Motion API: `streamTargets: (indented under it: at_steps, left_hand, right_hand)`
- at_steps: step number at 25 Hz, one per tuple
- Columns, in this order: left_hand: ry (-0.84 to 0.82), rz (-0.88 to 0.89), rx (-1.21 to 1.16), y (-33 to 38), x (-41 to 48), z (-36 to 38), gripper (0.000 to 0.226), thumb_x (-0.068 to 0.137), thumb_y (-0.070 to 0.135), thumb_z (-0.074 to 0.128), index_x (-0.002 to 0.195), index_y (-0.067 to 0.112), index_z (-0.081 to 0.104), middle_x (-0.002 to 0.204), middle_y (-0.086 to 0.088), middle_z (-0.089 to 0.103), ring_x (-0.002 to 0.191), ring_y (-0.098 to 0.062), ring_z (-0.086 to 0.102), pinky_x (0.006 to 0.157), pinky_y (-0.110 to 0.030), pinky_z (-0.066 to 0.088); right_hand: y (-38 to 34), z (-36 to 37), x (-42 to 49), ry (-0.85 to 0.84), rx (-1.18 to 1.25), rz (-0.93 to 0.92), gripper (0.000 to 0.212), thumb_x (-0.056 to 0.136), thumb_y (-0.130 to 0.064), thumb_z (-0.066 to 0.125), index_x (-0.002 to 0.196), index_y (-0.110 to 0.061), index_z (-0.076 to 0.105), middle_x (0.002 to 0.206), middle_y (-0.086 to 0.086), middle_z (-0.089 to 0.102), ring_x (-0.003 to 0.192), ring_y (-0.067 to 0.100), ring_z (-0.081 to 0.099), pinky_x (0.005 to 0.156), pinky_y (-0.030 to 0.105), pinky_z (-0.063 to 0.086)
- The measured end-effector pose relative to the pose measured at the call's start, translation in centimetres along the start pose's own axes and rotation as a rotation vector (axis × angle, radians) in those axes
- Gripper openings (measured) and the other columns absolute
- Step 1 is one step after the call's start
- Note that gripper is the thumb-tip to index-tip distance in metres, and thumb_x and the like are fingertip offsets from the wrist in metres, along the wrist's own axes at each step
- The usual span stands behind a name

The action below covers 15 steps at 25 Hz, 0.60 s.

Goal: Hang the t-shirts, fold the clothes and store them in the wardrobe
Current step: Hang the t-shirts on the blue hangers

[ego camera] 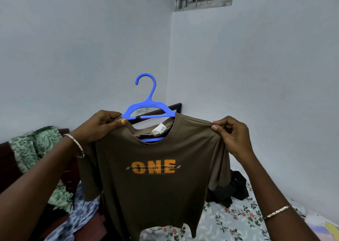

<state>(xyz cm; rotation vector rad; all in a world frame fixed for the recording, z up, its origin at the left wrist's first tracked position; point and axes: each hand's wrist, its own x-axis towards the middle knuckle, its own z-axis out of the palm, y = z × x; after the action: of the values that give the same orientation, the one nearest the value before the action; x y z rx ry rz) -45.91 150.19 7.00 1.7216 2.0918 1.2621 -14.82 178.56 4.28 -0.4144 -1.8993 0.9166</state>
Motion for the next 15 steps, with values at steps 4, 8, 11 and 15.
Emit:
streamTargets:
  at_steps: [4,8,11,15]
  left_hand:
    - [0.054,-0.045,0.061,0.1,-5.3,-2.1,0.055,0.085,0.065,0.053,0.098,0.016,0.073,0.08,-0.009,0.072,0.072,-0.028,0.068,0.062,-0.031,0.05]
    - [0.079,-0.098,0.09,1.6,-10.7,-3.7,0.04,0.093,0.055,0.057,0.101,0.02,0.073,0.084,-0.01,0.073,0.079,-0.031,0.07,0.068,-0.045,0.055]
    - [0.105,-0.109,0.139,2.9,-14.6,-4.5,0.046,0.087,0.062,0.055,0.102,0.023,0.073,0.085,-0.011,0.073,0.079,-0.031,0.07,0.071,-0.049,0.054]
    - [0.172,-0.15,0.168,4.2,-20.7,-5.4,0.053,0.087,0.065,0.053,0.105,0.019,0.072,0.09,-0.02,0.069,0.083,-0.04,0.066,0.073,-0.054,0.052]
  right_hand:
    - [-1.9,1.7,-1.4,-0.169,-0.065,-0.014,0.01,0.093,-0.015,0.07,0.083,-0.014,0.071,0.076,-0.006,0.073,0.073,0.006,0.067,0.066,0.014,0.046]
    - [-3.8,4.0,-3.5,-0.357,-0.171,0.031,0.029,0.102,-0.029,0.054,0.075,-0.02,0.06,0.062,-0.01,0.058,0.058,0.008,0.05,0.059,0.024,0.039]
    - [-5.4,5.7,-5.6,-0.354,-0.203,0.045,0.03,0.104,-0.027,0.05,0.076,-0.021,0.06,0.066,-0.013,0.06,0.061,0.007,0.051,0.06,0.02,0.038]
    - [-9.6,8.0,-8.7,-0.26,-0.268,-0.249,0.031,0.104,-0.034,0.044,0.096,-0.021,0.071,0.095,-0.009,0.07,0.088,0.007,0.061,0.079,0.028,0.045]
